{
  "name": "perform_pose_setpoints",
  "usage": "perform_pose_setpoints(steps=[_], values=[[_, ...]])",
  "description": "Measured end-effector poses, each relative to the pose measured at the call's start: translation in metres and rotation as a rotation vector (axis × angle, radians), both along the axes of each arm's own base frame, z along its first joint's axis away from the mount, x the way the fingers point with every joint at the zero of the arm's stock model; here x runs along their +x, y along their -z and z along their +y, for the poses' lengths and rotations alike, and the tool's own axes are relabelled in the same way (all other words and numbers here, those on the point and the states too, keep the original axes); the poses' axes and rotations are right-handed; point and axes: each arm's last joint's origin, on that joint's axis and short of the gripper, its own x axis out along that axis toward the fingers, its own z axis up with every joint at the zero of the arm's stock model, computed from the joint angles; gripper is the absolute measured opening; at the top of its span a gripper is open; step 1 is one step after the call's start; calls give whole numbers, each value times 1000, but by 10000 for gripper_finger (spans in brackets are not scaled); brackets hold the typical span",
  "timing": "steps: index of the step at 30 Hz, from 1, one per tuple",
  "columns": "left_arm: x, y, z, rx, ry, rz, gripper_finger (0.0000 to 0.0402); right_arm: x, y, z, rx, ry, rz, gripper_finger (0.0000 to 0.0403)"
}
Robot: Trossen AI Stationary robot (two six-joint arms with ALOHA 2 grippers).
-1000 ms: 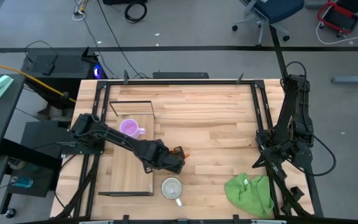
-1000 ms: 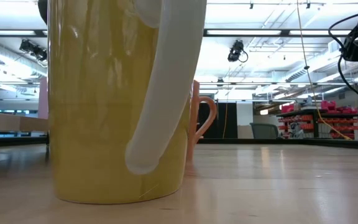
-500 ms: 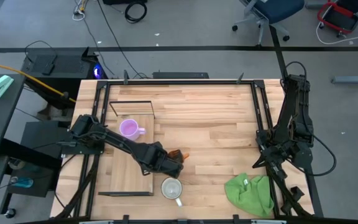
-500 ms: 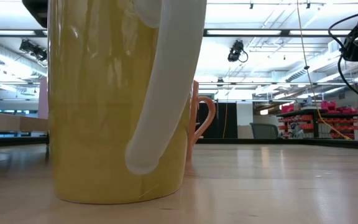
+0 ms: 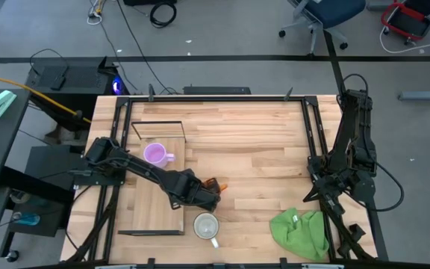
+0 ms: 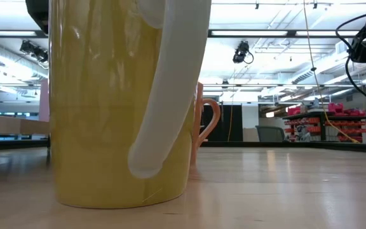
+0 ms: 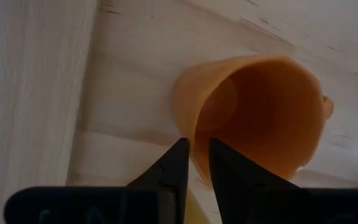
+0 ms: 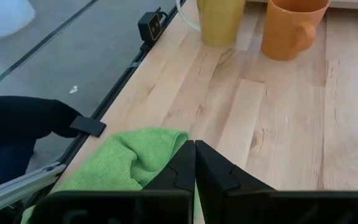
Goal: Stack small to large cups/mugs on shelf
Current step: Put the orange mug on the shelf
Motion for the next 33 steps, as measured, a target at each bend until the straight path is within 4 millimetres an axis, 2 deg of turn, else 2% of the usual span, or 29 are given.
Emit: perform_pose_setpoints(steps=[7, 15, 20, 30, 33], values=[[9, 14, 5, 5, -14, 20, 67, 0, 0, 1, -3, -1, 1, 16], [10, 14, 8, 13, 4, 24, 63, 1, 3, 4, -28, -2, 8, 16], [13, 25, 7, 30, 21, 50, 52, 1, 3, 4, -31, -2, 9, 16], [17, 25, 10, 24, 25, 27, 26, 1, 3, 4, -36, -11, 12, 16], [21, 24, 13, 30, 73, 8, 26, 1, 3, 4, -37, -12, 11, 16]])
